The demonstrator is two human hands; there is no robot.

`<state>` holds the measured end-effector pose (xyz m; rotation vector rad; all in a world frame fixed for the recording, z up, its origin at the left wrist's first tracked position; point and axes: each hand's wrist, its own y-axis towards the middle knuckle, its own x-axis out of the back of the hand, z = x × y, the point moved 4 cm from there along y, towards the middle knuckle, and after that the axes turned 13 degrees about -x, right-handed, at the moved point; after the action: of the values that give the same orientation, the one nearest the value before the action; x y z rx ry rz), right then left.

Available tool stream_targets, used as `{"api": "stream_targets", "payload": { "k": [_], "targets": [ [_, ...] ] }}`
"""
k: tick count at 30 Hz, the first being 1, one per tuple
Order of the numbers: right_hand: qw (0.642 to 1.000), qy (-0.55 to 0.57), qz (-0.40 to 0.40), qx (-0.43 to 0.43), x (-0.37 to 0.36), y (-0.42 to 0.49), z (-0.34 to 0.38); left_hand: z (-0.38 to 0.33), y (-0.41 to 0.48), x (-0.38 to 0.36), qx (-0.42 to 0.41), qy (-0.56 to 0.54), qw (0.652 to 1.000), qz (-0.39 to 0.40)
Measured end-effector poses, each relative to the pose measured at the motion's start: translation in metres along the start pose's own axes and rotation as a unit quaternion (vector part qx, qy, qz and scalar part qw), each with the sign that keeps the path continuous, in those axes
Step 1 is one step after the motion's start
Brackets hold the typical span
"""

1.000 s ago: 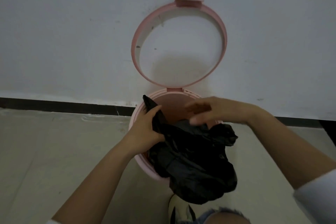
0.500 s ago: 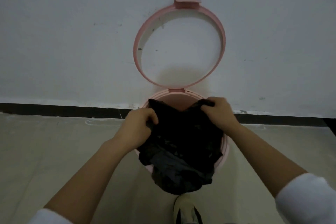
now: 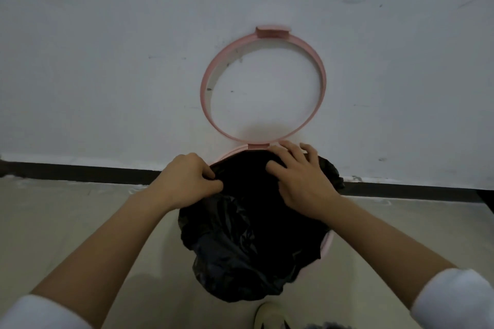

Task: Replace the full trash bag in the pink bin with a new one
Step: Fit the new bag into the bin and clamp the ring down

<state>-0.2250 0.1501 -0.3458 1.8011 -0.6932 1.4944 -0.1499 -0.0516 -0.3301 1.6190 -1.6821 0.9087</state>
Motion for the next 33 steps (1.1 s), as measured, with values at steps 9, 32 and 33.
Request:
{"api": "stream_targets", "payload": {
  "k": [9,32,33],
  "targets": [
    [0.995,0.041,0.045,-0.073,-0.031,0.005,-0.041,0.007,0.012,-0.010,0.057,0.165,0.984,0.026],
    [0.552,0.604,0.338,-0.465,-0.118,0.042,-0.109,0.073,0.059,-0.078,0.290,-0.399,0.865,-0.090],
    [0.535,0.611,0.339,-0.475,-0.125,0.036,-0.112,0.073,0.056,-0.082,0.284,-0.420,0.857,-0.090]
  ]
}}
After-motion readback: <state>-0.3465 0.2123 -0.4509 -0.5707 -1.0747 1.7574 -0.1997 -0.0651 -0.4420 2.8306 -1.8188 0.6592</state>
